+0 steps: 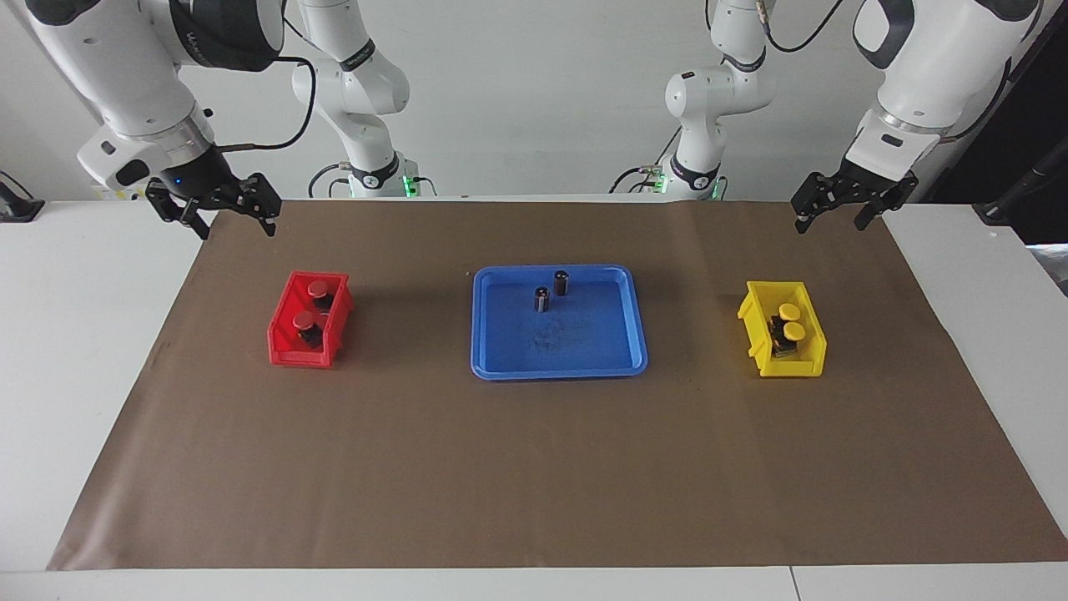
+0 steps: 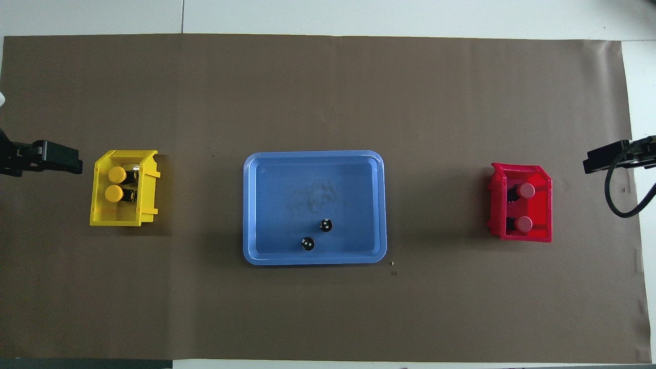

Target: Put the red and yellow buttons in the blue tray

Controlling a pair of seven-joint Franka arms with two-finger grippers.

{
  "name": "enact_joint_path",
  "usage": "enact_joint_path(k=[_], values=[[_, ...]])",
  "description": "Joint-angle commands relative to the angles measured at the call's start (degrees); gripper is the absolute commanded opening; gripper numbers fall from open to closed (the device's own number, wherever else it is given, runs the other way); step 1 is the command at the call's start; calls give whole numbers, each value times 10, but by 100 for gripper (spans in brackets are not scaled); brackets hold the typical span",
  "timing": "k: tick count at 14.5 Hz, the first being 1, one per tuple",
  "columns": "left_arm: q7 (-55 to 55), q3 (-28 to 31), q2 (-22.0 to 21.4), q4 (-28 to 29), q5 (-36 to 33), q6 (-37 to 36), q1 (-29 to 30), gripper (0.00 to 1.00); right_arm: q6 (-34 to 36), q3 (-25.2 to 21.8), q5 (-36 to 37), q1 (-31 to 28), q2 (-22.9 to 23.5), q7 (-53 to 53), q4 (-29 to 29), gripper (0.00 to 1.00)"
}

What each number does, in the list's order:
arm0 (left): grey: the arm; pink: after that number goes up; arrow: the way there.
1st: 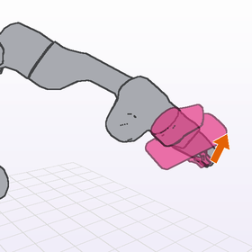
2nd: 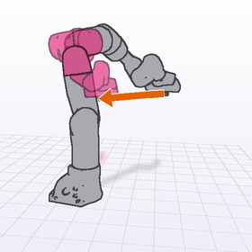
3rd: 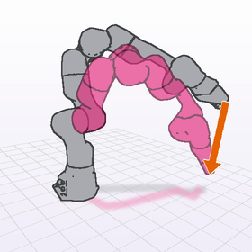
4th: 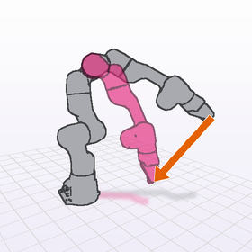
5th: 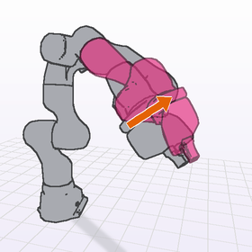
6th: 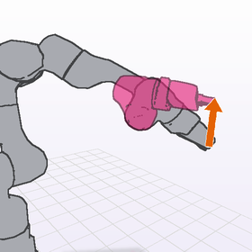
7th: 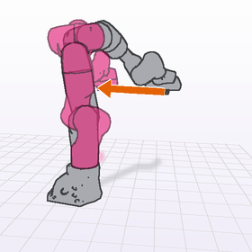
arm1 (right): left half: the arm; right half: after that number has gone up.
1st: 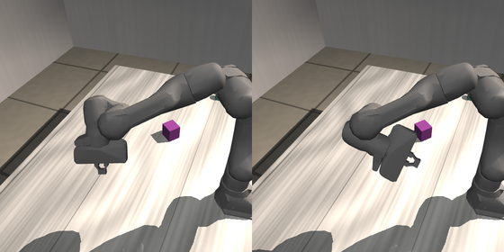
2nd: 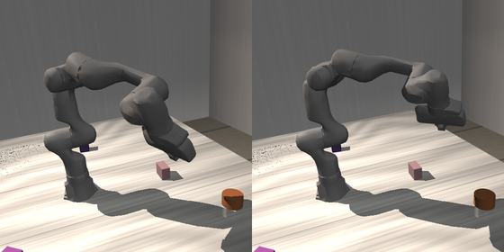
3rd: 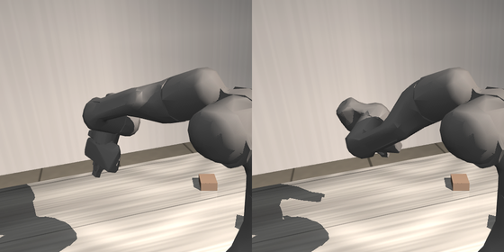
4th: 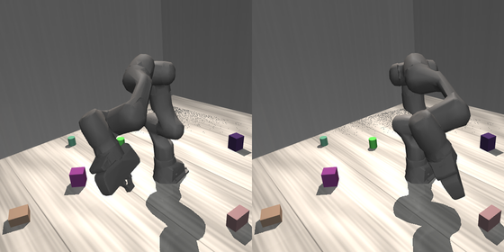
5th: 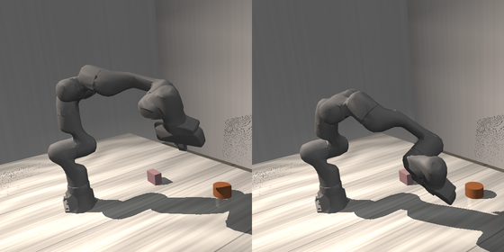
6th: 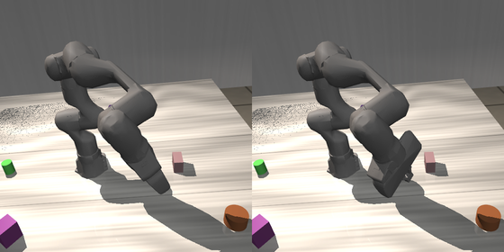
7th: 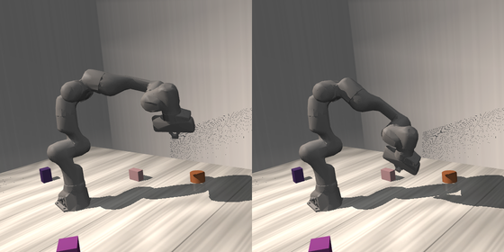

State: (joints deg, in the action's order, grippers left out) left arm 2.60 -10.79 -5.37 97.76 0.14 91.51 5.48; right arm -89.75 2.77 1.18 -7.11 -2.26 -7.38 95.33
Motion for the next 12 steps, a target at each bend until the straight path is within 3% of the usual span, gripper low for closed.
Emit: enact_joint_path(k=[1, 7, 12], values=[[3, 2, -17, 20, 14, 10, 1, 99, 11, 4, -1, -5, 1, 5, -7, 100], [-2, 3, -17, 27, 14, 17, 2, 99, 7, 4, -6, -5, -4, 7, 2, 100], [2, 3, -4, 130, 12, 134, 13, 99, 6, 4, -6, -5, -5, 2, -1, 100]])
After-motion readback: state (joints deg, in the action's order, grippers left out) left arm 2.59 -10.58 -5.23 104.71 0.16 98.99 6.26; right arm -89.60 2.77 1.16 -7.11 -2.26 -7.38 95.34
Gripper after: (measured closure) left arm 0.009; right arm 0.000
